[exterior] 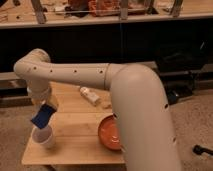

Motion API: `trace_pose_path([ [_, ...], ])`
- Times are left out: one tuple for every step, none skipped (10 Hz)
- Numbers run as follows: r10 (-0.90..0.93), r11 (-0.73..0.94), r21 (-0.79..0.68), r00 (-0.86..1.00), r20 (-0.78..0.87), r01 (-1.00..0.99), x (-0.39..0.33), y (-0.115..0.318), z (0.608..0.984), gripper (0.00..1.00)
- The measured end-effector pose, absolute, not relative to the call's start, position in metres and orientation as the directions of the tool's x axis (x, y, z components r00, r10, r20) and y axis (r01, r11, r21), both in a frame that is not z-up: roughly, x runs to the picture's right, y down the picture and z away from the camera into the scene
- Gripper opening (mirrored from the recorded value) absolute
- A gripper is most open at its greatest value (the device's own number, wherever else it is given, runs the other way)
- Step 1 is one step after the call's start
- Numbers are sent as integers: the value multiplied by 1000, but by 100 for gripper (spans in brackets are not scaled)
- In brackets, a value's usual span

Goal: Place the white sponge in the ceramic cup

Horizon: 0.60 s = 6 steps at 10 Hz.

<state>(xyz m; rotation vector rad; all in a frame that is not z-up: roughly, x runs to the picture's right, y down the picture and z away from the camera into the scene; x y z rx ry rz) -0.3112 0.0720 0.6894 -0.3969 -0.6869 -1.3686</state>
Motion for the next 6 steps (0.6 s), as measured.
trace_pose_path([
  [-756,176,136,45,653,975,-313,74,689,0],
  [-756,174,143,39,653,974,-315,76,689,0],
  [-758,168,156,26,652,973,-317,80,689,0],
  [-759,162,165,17,651,973,-318,83,691,0],
  [-760,158,171,9,649,972,-320,85,690,0],
  [-762,152,178,0,648,972,-322,87,690,0],
])
